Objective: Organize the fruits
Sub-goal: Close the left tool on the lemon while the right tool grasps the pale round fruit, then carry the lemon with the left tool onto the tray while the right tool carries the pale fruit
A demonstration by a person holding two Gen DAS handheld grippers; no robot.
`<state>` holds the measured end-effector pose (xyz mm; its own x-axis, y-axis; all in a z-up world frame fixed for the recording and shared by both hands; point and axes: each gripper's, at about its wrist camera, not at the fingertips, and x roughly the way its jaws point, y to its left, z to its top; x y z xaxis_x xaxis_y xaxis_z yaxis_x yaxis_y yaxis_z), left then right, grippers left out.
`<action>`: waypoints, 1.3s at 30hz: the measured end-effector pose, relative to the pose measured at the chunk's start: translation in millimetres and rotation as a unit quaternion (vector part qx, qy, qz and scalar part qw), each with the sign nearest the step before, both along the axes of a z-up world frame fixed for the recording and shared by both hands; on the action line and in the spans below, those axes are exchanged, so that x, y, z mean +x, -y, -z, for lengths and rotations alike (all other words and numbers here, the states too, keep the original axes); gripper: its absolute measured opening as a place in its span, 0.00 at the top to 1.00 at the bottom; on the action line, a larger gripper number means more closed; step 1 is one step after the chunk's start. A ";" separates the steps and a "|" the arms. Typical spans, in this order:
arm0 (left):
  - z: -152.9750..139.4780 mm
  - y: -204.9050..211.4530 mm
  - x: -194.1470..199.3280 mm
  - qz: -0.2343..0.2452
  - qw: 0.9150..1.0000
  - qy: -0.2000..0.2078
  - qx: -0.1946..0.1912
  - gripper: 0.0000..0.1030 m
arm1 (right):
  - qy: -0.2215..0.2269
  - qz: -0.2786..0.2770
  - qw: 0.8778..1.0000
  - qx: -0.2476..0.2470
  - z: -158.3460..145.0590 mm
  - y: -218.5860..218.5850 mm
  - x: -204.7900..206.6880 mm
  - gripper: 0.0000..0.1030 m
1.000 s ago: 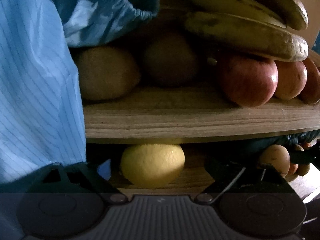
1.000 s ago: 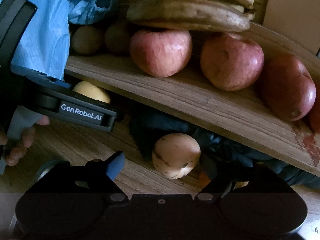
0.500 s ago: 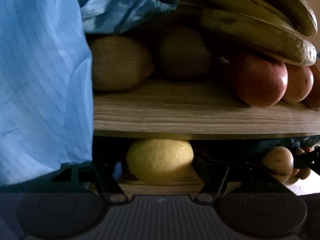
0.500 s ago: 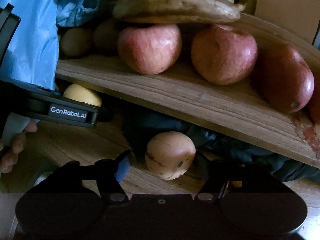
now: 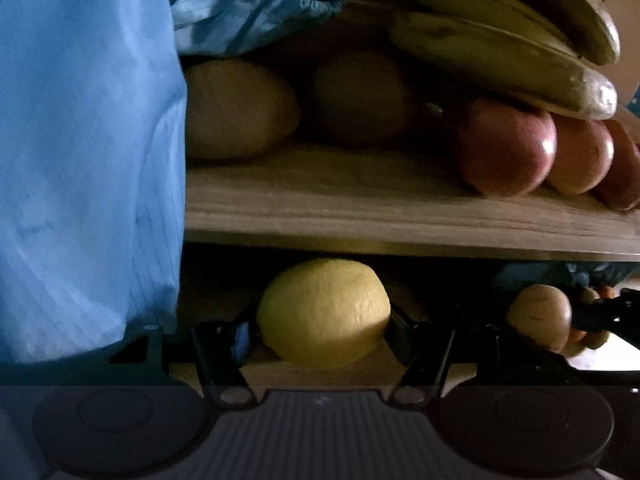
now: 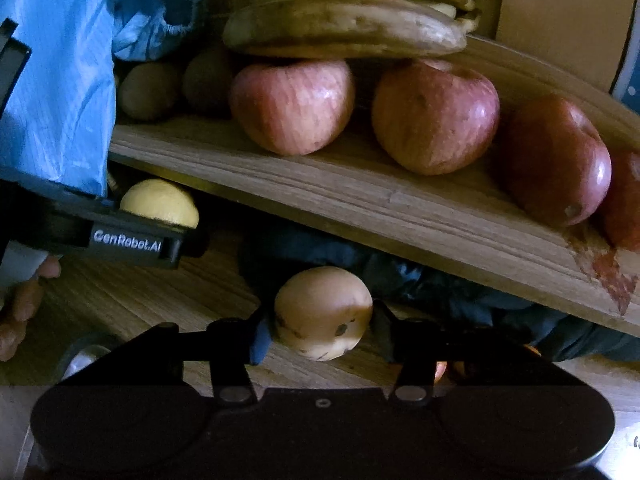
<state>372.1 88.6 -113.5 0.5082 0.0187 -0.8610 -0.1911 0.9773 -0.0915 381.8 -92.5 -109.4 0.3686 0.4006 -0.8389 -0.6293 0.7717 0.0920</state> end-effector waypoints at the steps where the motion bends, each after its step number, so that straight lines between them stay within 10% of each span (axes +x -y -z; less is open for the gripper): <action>1: -0.6 0.9 -6.4 0.000 1.000 -0.001 -0.003 0.34 | -0.001 0.002 1.000 0.001 -0.2 1.1 -0.8 0.49; 39: -43.8 70.7 -82.2 0.056 0.998 0.014 -0.024 0.35 | 0.014 0.005 0.999 0.033 -49.0 56.6 -80.7 0.49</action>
